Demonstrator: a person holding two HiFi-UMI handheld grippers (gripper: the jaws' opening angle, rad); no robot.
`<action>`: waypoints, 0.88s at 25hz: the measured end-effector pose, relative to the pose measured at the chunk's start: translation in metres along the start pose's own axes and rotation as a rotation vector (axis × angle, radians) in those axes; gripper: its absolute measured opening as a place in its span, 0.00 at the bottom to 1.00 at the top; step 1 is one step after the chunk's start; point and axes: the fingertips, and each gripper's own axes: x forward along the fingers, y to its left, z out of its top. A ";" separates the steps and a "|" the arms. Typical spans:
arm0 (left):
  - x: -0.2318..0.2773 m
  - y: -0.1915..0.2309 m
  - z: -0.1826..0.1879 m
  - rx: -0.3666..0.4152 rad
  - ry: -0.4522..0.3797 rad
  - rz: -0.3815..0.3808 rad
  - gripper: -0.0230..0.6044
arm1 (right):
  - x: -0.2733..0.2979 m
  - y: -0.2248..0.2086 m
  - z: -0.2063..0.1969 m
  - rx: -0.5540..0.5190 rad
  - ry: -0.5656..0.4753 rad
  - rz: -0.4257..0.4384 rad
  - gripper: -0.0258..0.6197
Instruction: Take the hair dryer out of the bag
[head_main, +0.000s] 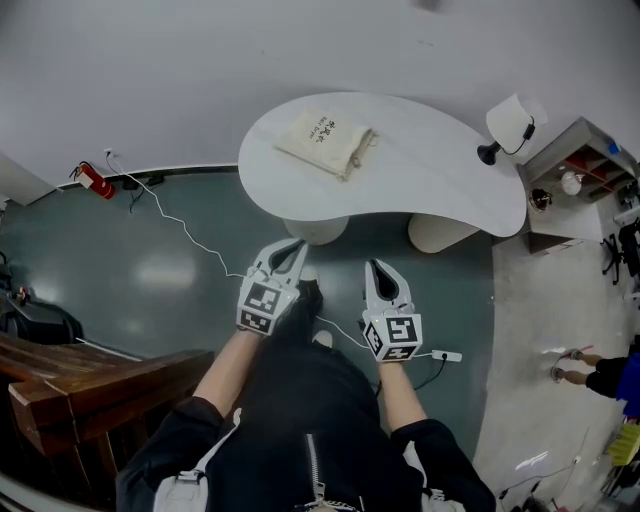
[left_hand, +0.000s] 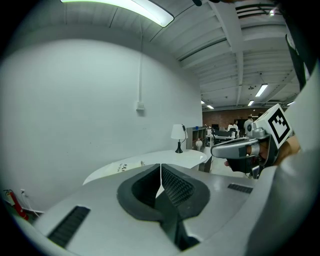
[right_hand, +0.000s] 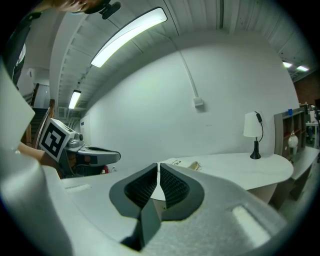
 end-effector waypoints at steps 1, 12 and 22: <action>0.006 0.003 0.001 -0.001 -0.002 -0.003 0.06 | 0.005 -0.003 0.000 0.001 0.002 -0.001 0.05; 0.105 0.058 0.014 -0.037 -0.001 -0.045 0.06 | 0.099 -0.051 0.019 -0.015 0.040 -0.017 0.05; 0.210 0.125 0.037 -0.030 0.021 -0.127 0.06 | 0.207 -0.106 0.054 -0.009 0.055 -0.073 0.05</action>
